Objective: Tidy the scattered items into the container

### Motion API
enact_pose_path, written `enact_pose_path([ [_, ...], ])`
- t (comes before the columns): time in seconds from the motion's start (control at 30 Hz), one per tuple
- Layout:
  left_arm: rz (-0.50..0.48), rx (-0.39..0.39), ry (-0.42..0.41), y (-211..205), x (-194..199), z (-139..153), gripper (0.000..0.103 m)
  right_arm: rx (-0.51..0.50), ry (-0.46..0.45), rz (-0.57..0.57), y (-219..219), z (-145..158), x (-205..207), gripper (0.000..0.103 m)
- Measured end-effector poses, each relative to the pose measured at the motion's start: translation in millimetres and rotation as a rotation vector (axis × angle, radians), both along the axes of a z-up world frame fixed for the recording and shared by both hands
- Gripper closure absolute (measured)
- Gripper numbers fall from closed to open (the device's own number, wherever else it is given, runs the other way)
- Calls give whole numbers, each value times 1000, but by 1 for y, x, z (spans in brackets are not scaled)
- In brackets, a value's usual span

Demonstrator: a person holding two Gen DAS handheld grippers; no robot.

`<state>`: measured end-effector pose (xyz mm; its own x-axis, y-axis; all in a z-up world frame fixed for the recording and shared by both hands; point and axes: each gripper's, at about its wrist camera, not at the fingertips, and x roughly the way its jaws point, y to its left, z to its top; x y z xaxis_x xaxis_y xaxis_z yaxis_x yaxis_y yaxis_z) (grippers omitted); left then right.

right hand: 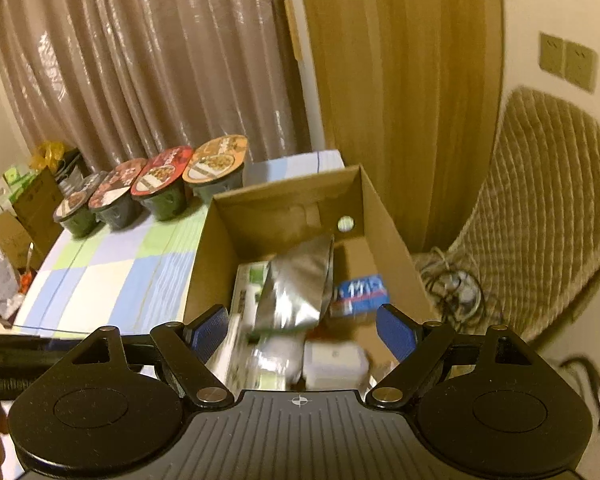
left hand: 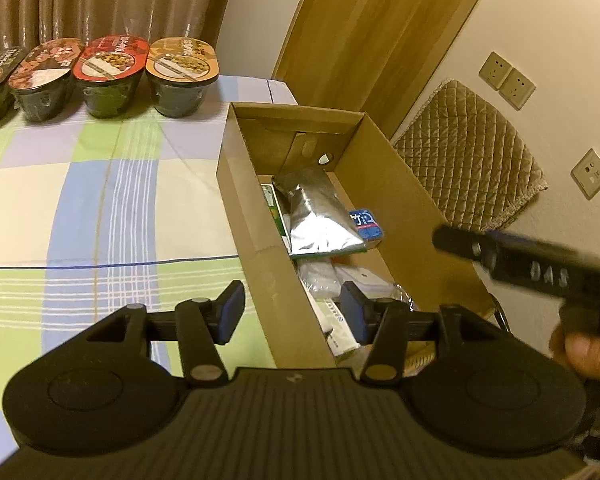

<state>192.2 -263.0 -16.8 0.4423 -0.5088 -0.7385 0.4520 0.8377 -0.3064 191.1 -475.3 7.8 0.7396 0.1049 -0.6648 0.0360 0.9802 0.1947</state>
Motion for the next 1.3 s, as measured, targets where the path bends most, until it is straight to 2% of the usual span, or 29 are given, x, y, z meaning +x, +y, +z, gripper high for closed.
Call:
enact_pose_path([
  [0.23,11,0,-17,9,-23,11,40,52,11,-34,8,-1,-48,16],
  [0.5,25,-16,-52,18,-55,34,10,45,-12,-56,10,18,-95,16],
  [0.6,37,-16,-75,21,-69,43,4,34,-22,-62,10,27,-110,16],
  [1.03,68,0,-129,33,-131,71,1,-9,-36,-61,16,59,-167,16],
  [1.1,70,15,-120,34,-139,74,1,-15,-36,-60,17,62,-174,9],
  [1.13,71,16,-115,35,-143,75,1,-21,-40,-63,18,64,-177,0],
  [1.3,84,57,-155,39,-170,79,1,-52,-48,-48,25,68,-194,0],
])
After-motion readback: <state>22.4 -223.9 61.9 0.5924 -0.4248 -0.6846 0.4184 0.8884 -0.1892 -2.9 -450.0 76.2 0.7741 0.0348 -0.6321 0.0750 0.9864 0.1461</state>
